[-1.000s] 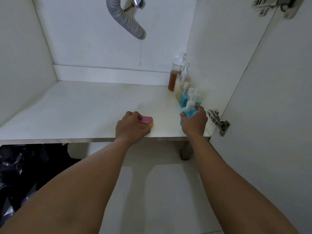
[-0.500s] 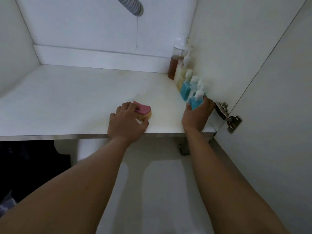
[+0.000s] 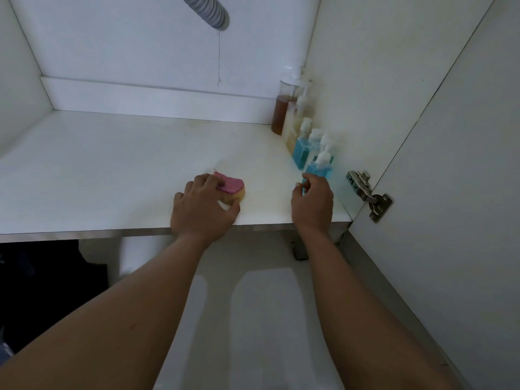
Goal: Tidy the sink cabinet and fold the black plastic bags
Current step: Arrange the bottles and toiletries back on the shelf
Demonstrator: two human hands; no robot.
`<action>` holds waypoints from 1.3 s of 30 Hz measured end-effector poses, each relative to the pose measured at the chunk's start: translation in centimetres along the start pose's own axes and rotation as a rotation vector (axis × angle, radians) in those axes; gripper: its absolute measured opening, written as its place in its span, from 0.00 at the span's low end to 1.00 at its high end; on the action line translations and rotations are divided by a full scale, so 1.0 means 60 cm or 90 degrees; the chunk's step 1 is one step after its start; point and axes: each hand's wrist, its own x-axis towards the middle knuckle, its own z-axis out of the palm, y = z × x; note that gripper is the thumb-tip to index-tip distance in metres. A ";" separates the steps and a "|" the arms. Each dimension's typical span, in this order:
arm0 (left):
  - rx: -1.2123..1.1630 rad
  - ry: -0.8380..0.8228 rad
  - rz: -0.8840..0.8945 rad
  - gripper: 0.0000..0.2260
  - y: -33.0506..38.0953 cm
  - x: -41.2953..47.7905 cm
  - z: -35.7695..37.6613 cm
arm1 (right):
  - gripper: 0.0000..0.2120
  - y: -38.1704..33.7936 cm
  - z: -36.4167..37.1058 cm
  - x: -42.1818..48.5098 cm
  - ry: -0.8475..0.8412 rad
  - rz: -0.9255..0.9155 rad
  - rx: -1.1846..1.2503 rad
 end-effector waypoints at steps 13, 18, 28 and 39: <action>0.007 0.023 0.016 0.21 -0.001 -0.001 0.003 | 0.26 0.018 0.001 0.023 -0.054 -0.017 -0.155; 0.006 0.022 0.022 0.21 -0.002 0.000 0.003 | 0.28 0.021 0.007 0.030 -0.110 0.006 -0.189; 0.027 -0.058 0.047 0.43 -0.009 0.008 0.001 | 0.14 -0.016 0.003 0.004 -0.149 0.027 0.053; 0.044 -0.115 0.062 0.50 -0.005 0.010 -0.003 | 0.25 -0.069 0.024 -0.030 -0.400 -0.060 0.077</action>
